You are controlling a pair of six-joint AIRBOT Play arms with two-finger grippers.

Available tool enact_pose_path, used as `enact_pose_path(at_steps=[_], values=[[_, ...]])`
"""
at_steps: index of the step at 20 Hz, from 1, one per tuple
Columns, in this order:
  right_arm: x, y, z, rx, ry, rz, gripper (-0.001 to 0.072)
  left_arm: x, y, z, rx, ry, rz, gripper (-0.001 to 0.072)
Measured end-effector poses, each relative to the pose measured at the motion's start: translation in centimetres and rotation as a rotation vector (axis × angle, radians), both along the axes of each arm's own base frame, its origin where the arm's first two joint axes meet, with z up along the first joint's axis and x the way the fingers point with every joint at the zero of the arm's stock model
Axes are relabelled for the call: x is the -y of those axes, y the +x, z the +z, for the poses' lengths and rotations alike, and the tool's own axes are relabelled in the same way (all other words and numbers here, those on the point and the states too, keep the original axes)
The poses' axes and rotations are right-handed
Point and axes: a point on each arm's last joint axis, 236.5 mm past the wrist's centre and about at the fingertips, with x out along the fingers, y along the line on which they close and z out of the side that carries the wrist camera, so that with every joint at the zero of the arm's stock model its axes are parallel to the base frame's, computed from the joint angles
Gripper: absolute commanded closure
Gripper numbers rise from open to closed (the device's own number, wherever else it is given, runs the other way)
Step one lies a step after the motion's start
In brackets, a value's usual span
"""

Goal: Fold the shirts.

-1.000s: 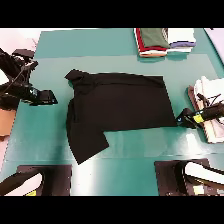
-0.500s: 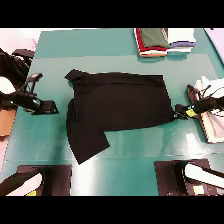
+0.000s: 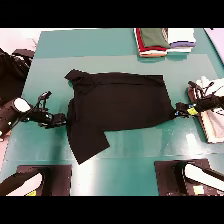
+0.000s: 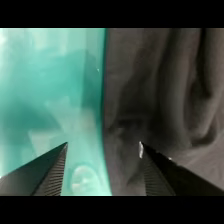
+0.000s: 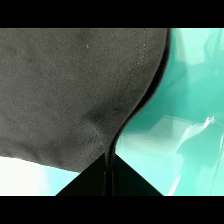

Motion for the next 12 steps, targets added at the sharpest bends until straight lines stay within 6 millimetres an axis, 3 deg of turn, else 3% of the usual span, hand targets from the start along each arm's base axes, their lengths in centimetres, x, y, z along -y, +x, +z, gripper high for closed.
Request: enact_pose_path(at_steps=[7,8,9,10,12], values=[[-0.1,-0.2,0.1,-0.008,0.006,0.004,0.0692,1.4,-0.2,-0.6,0.010,-0.070,0.030,0.0170],[-0.1,-0.2,0.1,-0.008,0.006,0.004,0.0692,1.5,-0.2,-0.6,0.010,-0.074,0.032,0.0200],[-0.2,-0.3,0.1,-0.009,0.006,0.003,0.0692,1.6,-0.4,-0.8,0.005,-0.076,0.033,0.0349],[-0.2,-0.3,0.1,-0.011,0.007,0.002,0.0692,1.5,-0.5,-1.1,0.002,-0.075,0.033,0.0395],[-0.2,-0.3,0.1,-0.013,0.008,-0.003,0.0692,1.6,-0.9,-1.3,-0.005,-0.078,0.028,0.0622]])
